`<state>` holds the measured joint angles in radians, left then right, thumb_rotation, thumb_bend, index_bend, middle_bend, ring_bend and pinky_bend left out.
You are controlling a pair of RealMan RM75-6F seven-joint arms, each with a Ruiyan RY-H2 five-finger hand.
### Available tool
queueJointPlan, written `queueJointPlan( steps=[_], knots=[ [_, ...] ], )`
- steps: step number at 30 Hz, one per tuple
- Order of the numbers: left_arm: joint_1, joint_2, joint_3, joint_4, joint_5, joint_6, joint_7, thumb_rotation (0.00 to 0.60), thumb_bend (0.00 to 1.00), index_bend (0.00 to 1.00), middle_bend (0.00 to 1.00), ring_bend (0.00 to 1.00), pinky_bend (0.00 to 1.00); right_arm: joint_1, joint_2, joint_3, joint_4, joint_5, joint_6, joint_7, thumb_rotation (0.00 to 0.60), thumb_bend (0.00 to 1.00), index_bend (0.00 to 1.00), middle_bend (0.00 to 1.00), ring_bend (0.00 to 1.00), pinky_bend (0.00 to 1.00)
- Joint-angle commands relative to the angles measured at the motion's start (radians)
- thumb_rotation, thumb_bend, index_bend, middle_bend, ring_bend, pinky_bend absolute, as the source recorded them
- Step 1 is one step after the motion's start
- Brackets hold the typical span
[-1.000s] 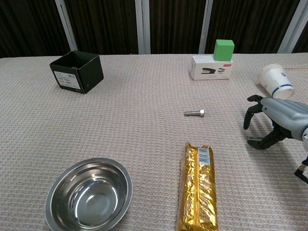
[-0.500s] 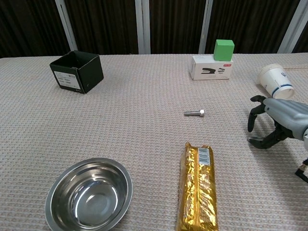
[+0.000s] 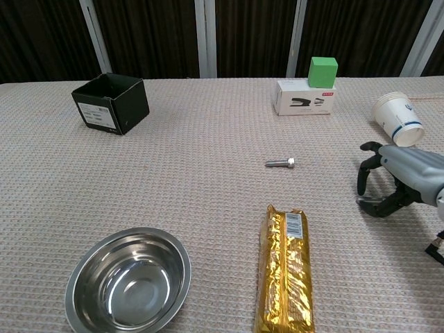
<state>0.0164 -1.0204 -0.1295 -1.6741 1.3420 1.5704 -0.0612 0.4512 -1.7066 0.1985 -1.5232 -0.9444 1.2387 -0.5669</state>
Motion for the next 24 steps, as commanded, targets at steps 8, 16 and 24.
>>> queueJointPlan(
  steps=[8, 16, 24],
  knots=[
    [0.000, 0.000, 0.000, 0.000, -0.001, -0.002, 0.001, 0.600, 0.07, 0.17, 0.11, 0.01, 0.03, 0.005, -0.005, -0.004, 0.010, 0.014, -0.008, -0.010, 0.600, 0.35, 0.56, 0.00, 0.02, 0.00],
    [-0.002, -0.001, 0.000, 0.000, -0.001, -0.005, 0.006, 0.600, 0.07, 0.17, 0.11, 0.01, 0.03, 0.007, -0.005, -0.002, 0.016, 0.022, -0.009, -0.012, 0.600, 0.36, 0.58, 0.00, 0.02, 0.00],
    [-0.001, -0.001, 0.001, -0.001, 0.002, -0.002, 0.005, 0.600, 0.07, 0.17, 0.11, 0.01, 0.03, 0.005, 0.009, -0.001, -0.002, 0.019, -0.007, -0.002, 0.600, 0.39, 0.61, 0.00, 0.02, 0.00]
  ],
)
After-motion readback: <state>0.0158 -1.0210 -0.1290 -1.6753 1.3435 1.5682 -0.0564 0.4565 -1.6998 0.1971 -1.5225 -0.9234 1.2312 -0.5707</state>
